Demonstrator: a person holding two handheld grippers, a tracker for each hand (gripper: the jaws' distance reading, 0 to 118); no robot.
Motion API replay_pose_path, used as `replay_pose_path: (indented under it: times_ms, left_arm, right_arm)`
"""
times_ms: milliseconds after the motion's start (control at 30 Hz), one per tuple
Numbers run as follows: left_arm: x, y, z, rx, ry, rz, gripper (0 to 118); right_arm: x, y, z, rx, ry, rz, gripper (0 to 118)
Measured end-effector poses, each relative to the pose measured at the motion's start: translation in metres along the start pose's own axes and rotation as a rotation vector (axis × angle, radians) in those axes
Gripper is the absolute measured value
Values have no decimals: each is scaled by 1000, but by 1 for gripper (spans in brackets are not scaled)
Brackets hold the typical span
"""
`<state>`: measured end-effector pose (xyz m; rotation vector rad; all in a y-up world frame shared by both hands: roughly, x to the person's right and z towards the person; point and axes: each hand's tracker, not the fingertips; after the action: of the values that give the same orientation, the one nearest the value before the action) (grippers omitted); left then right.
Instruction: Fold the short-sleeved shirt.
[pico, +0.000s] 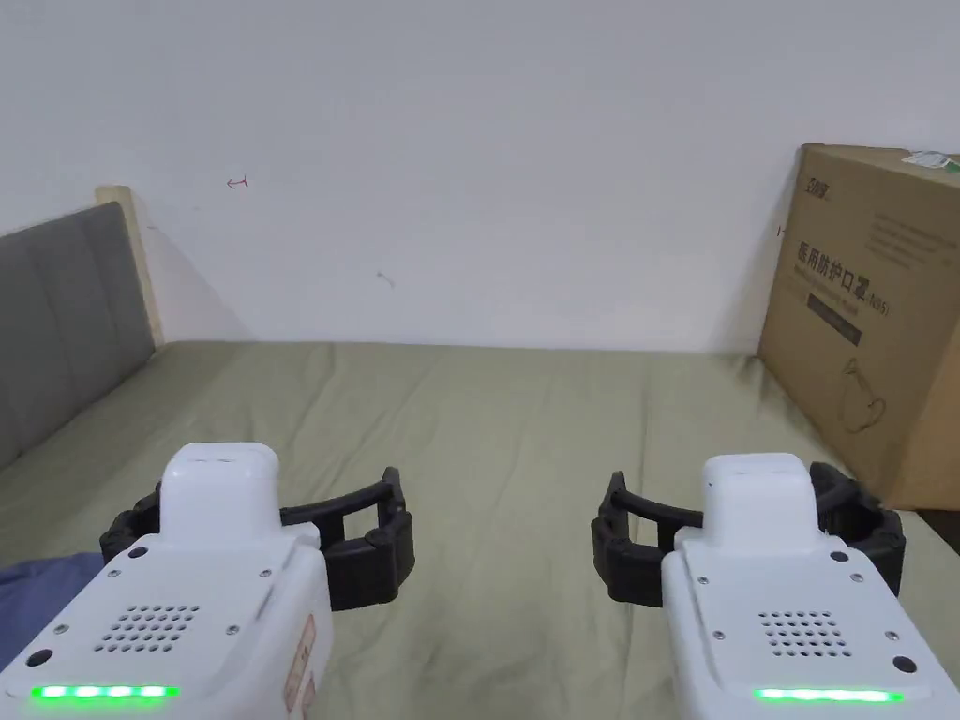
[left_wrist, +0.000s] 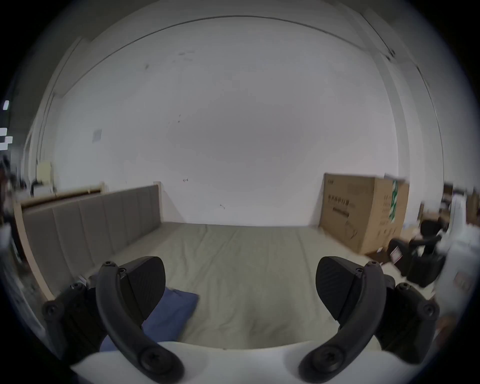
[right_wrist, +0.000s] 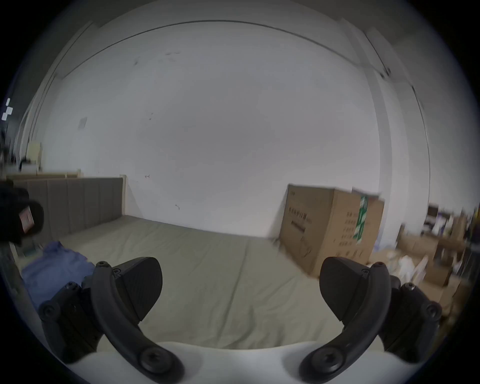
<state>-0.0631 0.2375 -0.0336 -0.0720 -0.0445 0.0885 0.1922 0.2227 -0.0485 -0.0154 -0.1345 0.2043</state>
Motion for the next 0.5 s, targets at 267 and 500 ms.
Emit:
replay_pose_path:
  times_ms: [267,500]
  left_arm:
    - [-57,-33,-5,64,-108,875,117]
    - [-74,-58,-9,-15,61,952,117]
  right_arm:
    - [-69,-6,17,243,-3,808,118]
    - [-99,-38,17,205,119,997,118]
